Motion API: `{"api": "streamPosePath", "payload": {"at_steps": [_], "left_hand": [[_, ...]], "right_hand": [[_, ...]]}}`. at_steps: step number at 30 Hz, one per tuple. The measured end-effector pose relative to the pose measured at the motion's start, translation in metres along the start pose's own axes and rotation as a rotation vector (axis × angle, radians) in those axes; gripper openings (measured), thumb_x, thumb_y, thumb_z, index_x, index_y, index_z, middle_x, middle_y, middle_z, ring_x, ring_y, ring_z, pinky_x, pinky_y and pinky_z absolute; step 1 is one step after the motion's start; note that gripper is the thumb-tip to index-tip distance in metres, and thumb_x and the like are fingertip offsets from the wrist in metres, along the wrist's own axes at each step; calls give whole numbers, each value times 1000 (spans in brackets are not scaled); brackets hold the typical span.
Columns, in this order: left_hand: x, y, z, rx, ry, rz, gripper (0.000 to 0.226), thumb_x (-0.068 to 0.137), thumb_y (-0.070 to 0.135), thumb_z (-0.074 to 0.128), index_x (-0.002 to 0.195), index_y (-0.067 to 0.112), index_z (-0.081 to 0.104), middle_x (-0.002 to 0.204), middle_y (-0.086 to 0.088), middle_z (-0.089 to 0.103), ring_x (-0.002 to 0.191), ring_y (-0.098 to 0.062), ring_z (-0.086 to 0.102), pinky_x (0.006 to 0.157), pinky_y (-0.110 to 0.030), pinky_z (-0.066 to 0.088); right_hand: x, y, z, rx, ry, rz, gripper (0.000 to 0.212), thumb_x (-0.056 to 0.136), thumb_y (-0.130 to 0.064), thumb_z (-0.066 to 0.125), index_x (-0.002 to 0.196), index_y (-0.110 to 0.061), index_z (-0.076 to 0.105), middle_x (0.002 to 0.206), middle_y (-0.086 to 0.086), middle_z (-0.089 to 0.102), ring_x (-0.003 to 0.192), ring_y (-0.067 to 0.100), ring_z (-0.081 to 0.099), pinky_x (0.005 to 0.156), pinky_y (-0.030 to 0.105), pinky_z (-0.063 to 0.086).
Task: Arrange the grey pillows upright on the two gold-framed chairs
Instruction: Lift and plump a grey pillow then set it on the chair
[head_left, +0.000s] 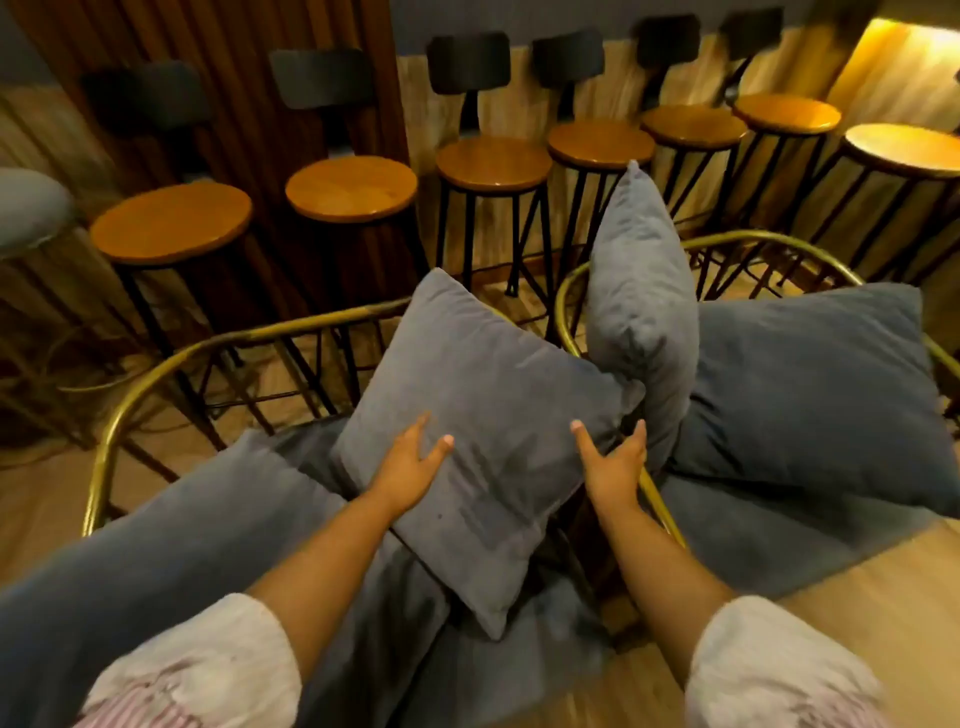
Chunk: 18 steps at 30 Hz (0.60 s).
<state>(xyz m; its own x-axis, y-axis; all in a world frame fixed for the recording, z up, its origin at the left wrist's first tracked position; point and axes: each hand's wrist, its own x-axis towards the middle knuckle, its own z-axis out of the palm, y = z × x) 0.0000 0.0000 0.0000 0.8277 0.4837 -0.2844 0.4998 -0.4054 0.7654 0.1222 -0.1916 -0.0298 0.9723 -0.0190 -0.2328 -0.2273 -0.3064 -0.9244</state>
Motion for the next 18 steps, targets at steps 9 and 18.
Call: {"api": "streamPosePath", "payload": {"at_steps": [9,18], "left_hand": [[134,-42,-43,-156,49,-196,66,96,43,42,152,16,20,159,-10,23,143,-31,29,112,-39,28],[244,-72,-57,-237,-45,-233,94,77,74,44,153,27,13,161,-1,15,145,-31,23,115,-46,22]], "right_hand": [[44,14,71,162,327,-76,129,49,-64,78,150,-30,7,154,7,28,141,28,30,115,48,29],[77,50,100,140,494,-128,121,54,-65,75,150,-33,8,153,3,33,138,27,37,112,43,33]]}}
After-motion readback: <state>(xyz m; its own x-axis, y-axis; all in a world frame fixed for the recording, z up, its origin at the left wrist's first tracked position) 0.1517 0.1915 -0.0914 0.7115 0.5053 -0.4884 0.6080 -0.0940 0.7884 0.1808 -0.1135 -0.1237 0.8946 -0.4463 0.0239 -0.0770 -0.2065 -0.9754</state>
